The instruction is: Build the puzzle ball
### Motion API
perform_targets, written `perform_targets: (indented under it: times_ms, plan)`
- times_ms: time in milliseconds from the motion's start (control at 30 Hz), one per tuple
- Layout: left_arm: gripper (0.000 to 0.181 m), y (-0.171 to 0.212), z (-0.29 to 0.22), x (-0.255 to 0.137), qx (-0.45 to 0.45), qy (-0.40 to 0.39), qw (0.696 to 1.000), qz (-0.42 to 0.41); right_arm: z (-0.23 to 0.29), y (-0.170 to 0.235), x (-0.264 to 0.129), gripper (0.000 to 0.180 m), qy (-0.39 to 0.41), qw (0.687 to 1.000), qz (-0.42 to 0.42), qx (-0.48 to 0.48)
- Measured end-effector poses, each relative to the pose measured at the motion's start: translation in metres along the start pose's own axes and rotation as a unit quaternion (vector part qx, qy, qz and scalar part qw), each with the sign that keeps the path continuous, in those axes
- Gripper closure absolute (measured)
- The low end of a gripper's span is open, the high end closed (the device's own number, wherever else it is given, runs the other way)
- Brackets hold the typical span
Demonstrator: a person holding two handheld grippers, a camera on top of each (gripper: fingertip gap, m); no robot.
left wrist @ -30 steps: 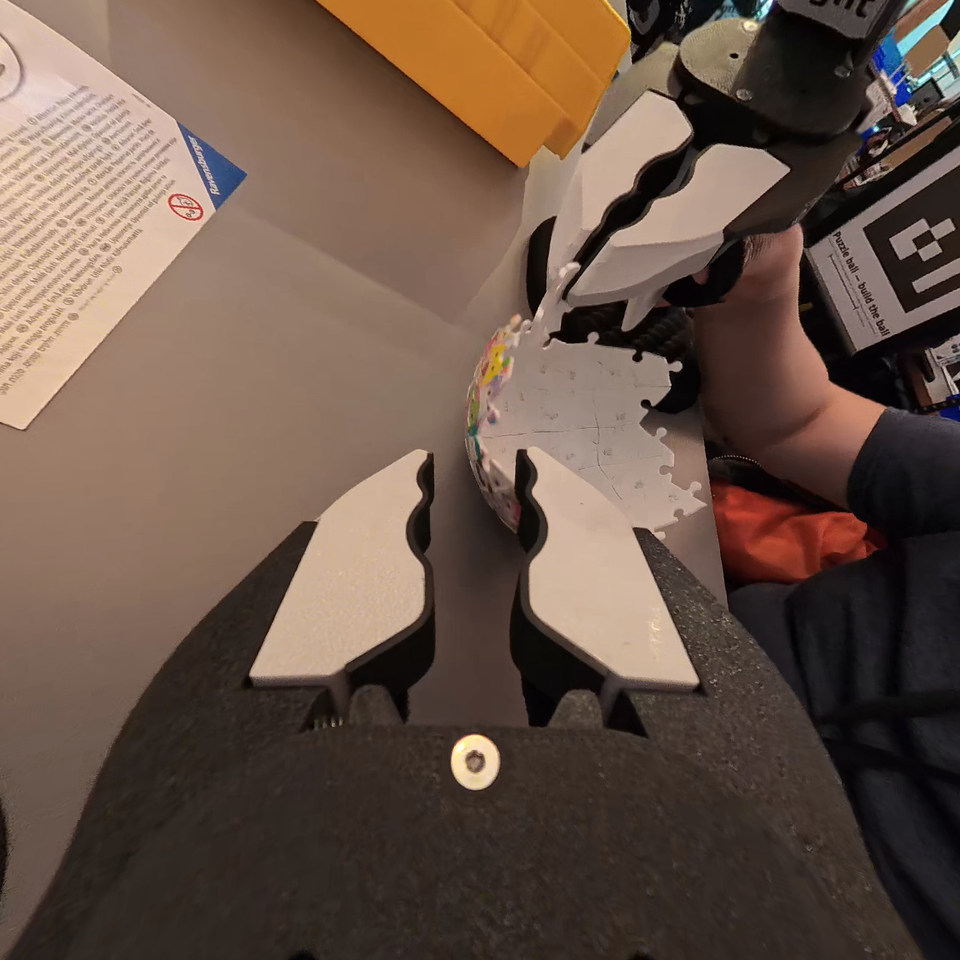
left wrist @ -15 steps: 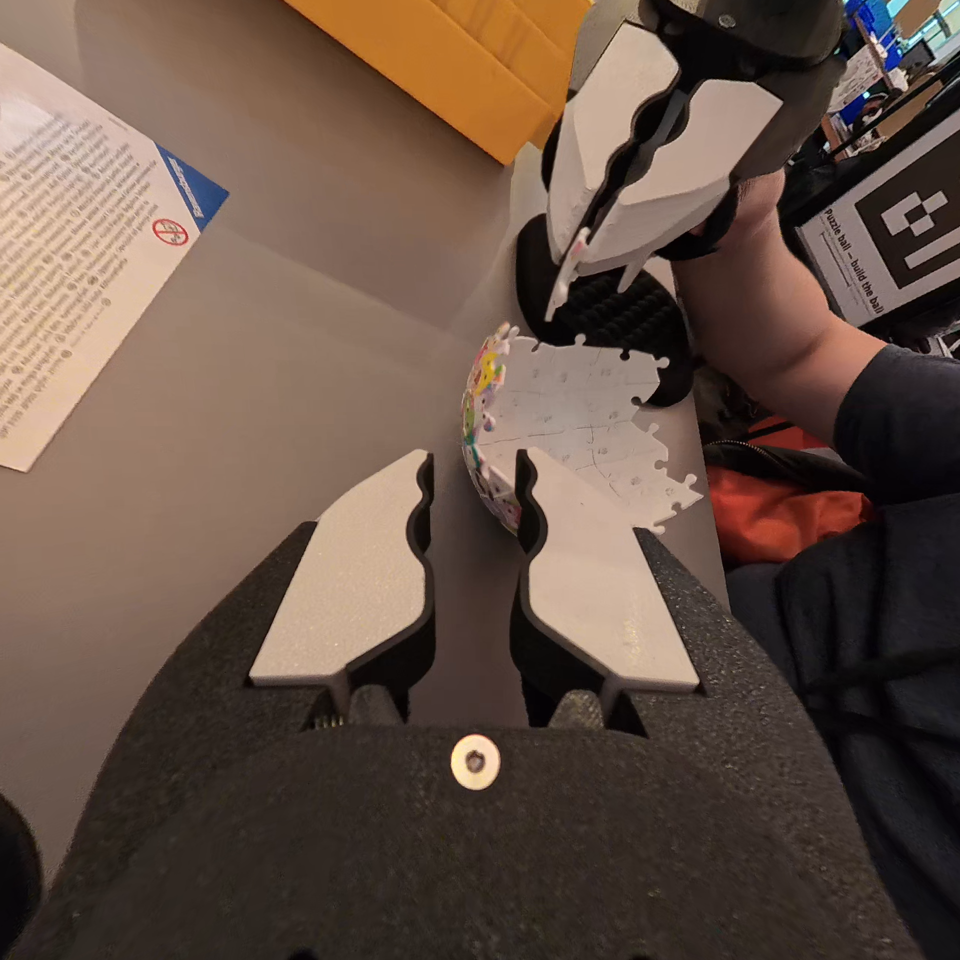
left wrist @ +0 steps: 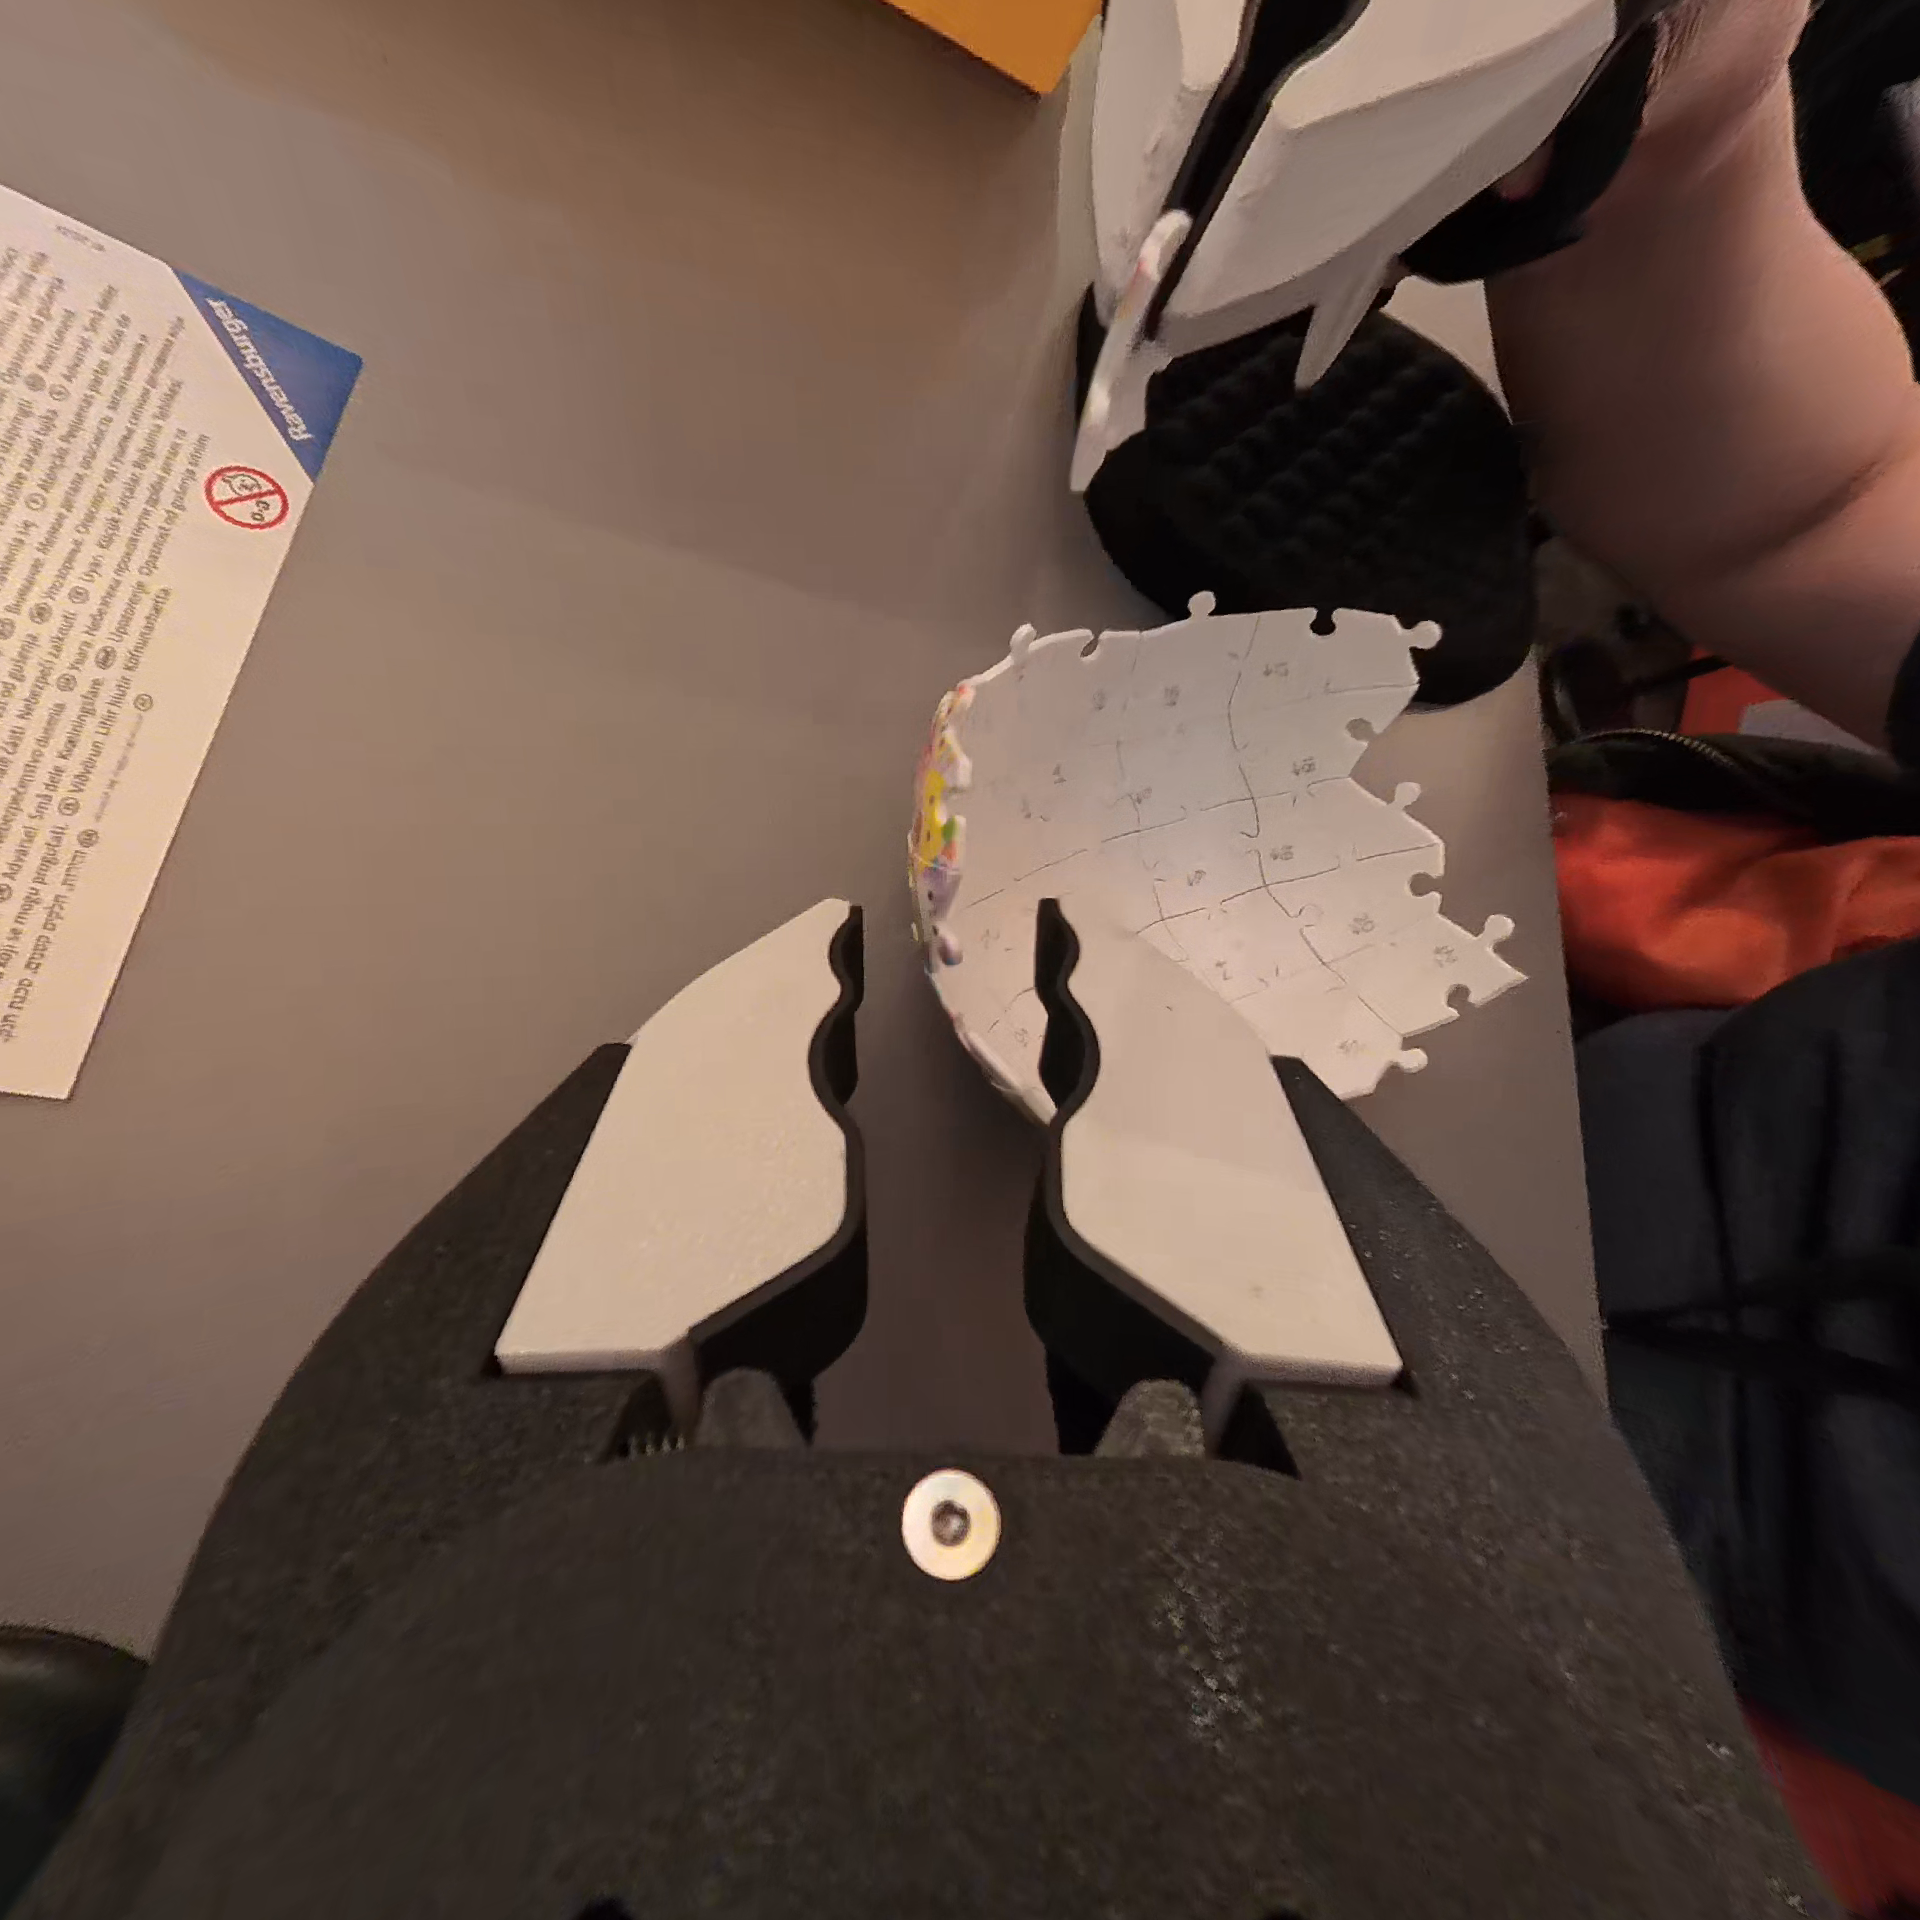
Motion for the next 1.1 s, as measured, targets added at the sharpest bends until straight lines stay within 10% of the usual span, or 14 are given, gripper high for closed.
perform_targets:
  times_ms: [1100]
  plan:
    - [0.164,0.003,-0.001,-0.006,0.023,0.035,0.999,0.014,0.007,0.012,0.052,0.177,-0.172,0.98,-0.025,-0.093]
Point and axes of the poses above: each gripper's, where its closed fingertips meet, x out along the fingers, y out of its underside, z = x × y across the jaws, the point moved 1 cm from there along -x, back along the fingers, and after that the axes turned 5 degrees about -y, right-handed, at the moved point
